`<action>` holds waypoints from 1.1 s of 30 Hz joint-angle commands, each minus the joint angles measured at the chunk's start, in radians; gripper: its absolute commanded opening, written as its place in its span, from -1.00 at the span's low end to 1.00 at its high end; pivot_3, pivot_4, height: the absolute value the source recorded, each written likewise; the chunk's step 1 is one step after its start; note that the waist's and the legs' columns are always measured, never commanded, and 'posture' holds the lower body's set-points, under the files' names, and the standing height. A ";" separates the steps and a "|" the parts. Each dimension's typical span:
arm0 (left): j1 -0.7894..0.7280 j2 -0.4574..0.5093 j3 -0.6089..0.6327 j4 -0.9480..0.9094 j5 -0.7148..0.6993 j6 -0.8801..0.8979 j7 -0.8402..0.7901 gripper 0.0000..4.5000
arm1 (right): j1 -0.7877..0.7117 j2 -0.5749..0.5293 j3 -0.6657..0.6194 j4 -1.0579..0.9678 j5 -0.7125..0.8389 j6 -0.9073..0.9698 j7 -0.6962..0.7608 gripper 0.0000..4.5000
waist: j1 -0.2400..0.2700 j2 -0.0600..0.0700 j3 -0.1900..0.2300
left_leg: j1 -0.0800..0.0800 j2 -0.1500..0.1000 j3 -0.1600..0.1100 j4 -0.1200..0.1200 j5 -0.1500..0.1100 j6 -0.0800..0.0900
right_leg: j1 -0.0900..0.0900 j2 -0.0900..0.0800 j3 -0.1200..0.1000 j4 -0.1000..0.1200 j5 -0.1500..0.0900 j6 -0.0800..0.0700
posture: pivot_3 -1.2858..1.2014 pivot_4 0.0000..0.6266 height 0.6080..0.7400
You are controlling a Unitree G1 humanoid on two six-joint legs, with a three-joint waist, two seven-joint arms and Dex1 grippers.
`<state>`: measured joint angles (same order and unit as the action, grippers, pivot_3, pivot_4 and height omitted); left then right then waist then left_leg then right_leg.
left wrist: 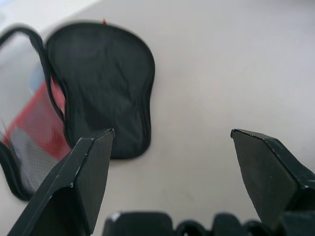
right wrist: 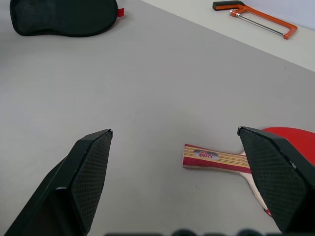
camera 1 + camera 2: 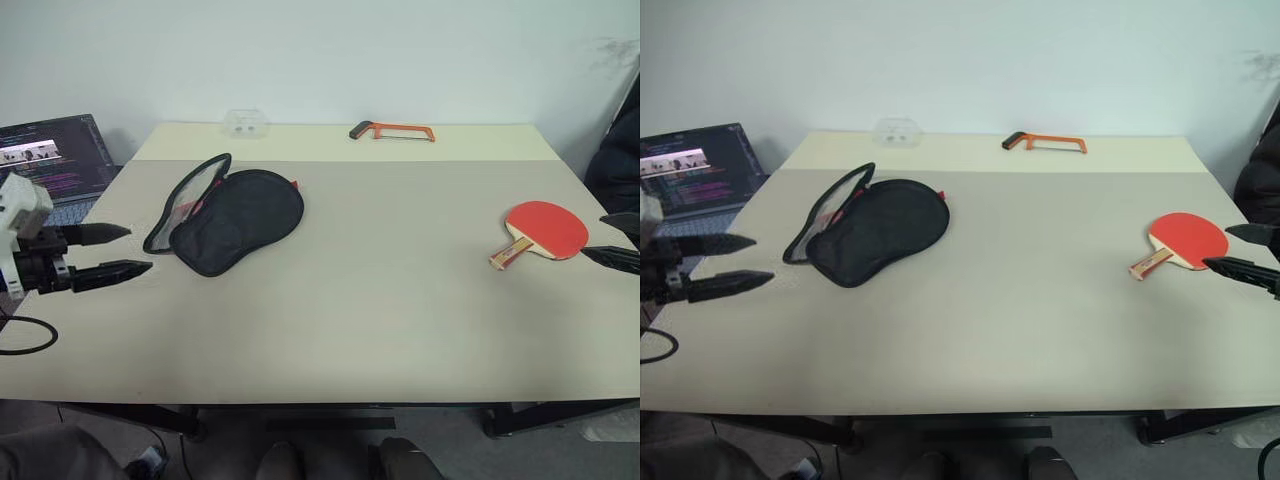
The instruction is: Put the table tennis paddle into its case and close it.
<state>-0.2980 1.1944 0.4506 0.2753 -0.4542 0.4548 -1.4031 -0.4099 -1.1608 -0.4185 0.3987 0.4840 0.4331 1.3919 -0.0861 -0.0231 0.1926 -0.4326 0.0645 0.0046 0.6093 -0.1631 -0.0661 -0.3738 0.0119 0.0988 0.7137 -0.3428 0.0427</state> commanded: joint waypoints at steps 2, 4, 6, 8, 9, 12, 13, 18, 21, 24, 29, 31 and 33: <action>0.019 0.037 0.069 -0.055 -0.026 0.019 0.012 0.84 | -0.038 -0.038 -0.016 0.027 -0.004 -0.031 0.002 1.00 | 0.001 0.000 0.000 | 0.000 0.000 0.000 0.000 0.000 0.000 | 0.000 0.000 0.000 0.000 0.000 0.000 | 0.03 -0.52 1.00; 0.015 0.031 0.067 -0.042 -0.021 0.022 0.038 0.84 | -0.054 -0.045 -0.010 0.044 -0.003 -0.033 0.012 1.00 | 0.000 0.000 0.000 | 0.000 0.000 0.000 0.000 0.000 0.000 | 0.000 0.000 0.000 0.000 0.000 0.000 | 0.03 -0.52 1.00; -0.024 0.013 0.058 -0.011 -0.016 0.023 0.095 0.84 | -0.059 -0.046 -0.011 0.021 0.020 -0.010 0.027 1.00 | 0.001 0.000 0.000 | 0.000 0.000 0.000 0.000 0.000 0.000 | 0.000 0.000 0.000 0.000 0.000 0.000 | 0.03 -0.52 1.00; -0.072 -0.007 0.044 0.019 -0.014 0.034 0.158 0.84 | -0.048 -0.040 -0.017 -0.022 0.042 0.014 0.030 1.00 | 0.002 0.000 0.000 | 0.000 0.000 0.000 0.000 0.000 0.000 | 0.000 0.000 0.000 0.000 0.000 0.000 | 0.03 -0.52 1.00; -0.090 -0.026 0.036 0.025 -0.012 0.039 0.194 0.84 | -0.036 -0.035 -0.026 -0.043 0.050 0.021 0.029 1.00 | 0.002 0.000 0.000 | 0.000 0.000 -0.001 0.000 0.000 0.000 | 0.000 0.000 0.000 0.000 0.000 0.000 | 0.03 -0.52 1.00; -0.145 -0.099 -0.020 0.054 0.022 0.047 0.307 0.84 | -0.004 -0.015 -0.047 -0.120 0.078 0.055 0.010 1.00 | 0.003 0.001 0.000 | 0.000 0.000 0.000 0.000 0.000 0.000 | 0.001 0.000 0.000 0.000 0.000 0.000 | 0.03 -0.52 1.00; -0.165 -0.122 -0.044 0.075 0.039 0.050 0.340 0.84 | -0.005 -0.009 -0.047 -0.144 0.087 0.063 0.001 1.00 | 0.004 0.001 0.000 | 0.000 0.000 -0.001 0.001 0.000 0.000 | 0.001 0.000 0.000 0.000 0.000 0.000 | 0.03 -0.52 1.00; -0.205 -0.210 -0.124 0.122 0.094 0.067 0.459 0.84 | -0.028 0.023 -0.024 -0.204 0.108 0.083 -0.046 1.00 | 0.003 -0.001 0.000 | 0.000 0.000 -0.001 0.001 0.000 0.000 | 0.001 0.000 0.000 0.001 0.000 0.001 | 0.03 -0.52 1.00; -0.268 -0.247 -0.168 0.206 0.143 0.027 0.527 0.84 | -0.058 0.029 0.002 -0.218 0.113 0.083 -0.048 1.00 | 0.004 -0.001 0.000 | 0.000 0.000 -0.001 0.001 0.000 0.000 | 0.001 0.001 0.000 0.001 0.000 0.000 | 0.03 -0.52 1.00; -0.350 -0.296 -0.200 0.296 0.194 -0.006 0.621 0.84 | -0.088 0.033 0.023 -0.193 0.095 0.069 -0.053 1.00 | 0.006 -0.001 0.000 | 0.000 -0.001 -0.002 0.002 0.000 0.000 | 0.001 0.001 -0.001 0.001 0.000 0.001 | 0.03 -0.52 1.00; -0.411 -0.357 -0.241 0.357 0.238 0.010 0.688 0.84 | -0.120 0.028 0.045 -0.174 0.082 0.062 -0.052 1.00 | 0.008 -0.001 0.000 | -0.001 -0.001 -0.002 0.002 0.000 0.000 | 0.001 0.000 -0.001 0.001 0.003 -0.002 | 0.03 -0.52 1.00; -0.421 -0.380 -0.255 0.358 0.251 0.064 0.731 0.84 | -0.123 0.025 0.061 -0.170 0.065 0.052 -0.056 1.00 | 0.007 -0.001 0.000 | -0.001 -0.001 -0.002 0.002 0.000 0.000 | 0.001 0.000 -0.001 0.001 0.003 -0.003 | 0.03 -0.52 1.00; -0.410 -0.399 -0.247 0.323 0.233 0.109 0.736 0.84 | -0.125 0.025 0.061 -0.182 0.067 0.061 -0.060 1.00 | 0.007 -0.001 0.000 | -0.001 -0.001 -0.002 0.001 0.000 0.000 | 0.001 0.001 -0.001 0.001 0.003 -0.003 | 0.03 -0.52 1.00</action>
<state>-0.6957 0.7850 0.1946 0.6378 -0.2153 0.5399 -0.6784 -0.5188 -1.1187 -0.3395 0.2356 0.5496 0.5073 1.3349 -0.0796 -0.0244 0.1929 -0.4336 0.0633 0.0026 0.6107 -0.1631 -0.0661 -0.3729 0.0125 0.0977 0.7147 -0.3399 0.0399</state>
